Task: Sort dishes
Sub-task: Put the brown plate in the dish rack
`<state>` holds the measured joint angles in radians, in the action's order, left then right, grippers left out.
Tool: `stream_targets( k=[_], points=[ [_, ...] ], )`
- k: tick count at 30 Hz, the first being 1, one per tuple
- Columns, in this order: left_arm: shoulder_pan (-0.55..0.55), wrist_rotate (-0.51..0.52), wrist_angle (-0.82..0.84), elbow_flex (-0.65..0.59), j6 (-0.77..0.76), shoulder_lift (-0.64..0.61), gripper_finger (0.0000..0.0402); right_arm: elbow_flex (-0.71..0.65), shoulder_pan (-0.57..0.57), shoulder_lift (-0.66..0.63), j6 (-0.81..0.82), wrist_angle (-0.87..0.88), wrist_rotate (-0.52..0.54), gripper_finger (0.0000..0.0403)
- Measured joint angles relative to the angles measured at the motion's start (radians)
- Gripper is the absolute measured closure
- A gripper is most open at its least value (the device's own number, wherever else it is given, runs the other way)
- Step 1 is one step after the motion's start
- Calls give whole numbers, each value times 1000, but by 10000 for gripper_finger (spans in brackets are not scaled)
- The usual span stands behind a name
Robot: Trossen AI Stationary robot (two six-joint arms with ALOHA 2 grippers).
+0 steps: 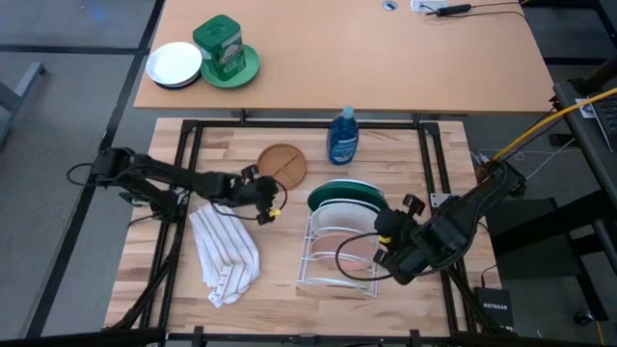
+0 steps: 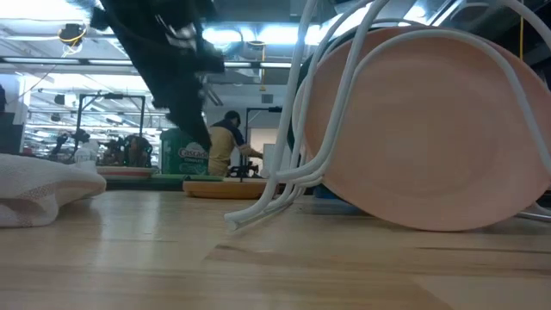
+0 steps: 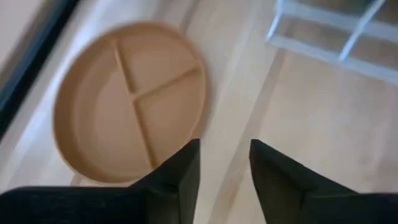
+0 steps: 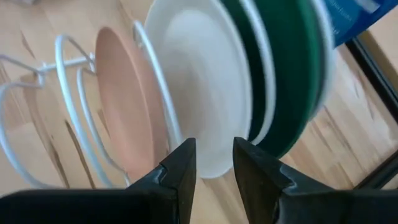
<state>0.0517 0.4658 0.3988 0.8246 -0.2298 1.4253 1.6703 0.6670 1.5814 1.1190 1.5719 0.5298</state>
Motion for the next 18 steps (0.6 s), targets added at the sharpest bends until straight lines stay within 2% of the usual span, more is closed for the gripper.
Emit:
stream_targets(
  k=[3,8,13,18],
  points=[
    [-60,-42,-19,0,66,55,246,0,0,-25,-1,-1,41,292],
    [-132,-56,-134,0,244,153,221,0,0,-52,-24,0,104,292],
    [-188,-172,-210,0,340,234,224,0,0,-56,-52,-1,150,292],
    [-227,-176,-236,1,334,287,236,0,0,-57,-55,-2,162,292]
  ],
)
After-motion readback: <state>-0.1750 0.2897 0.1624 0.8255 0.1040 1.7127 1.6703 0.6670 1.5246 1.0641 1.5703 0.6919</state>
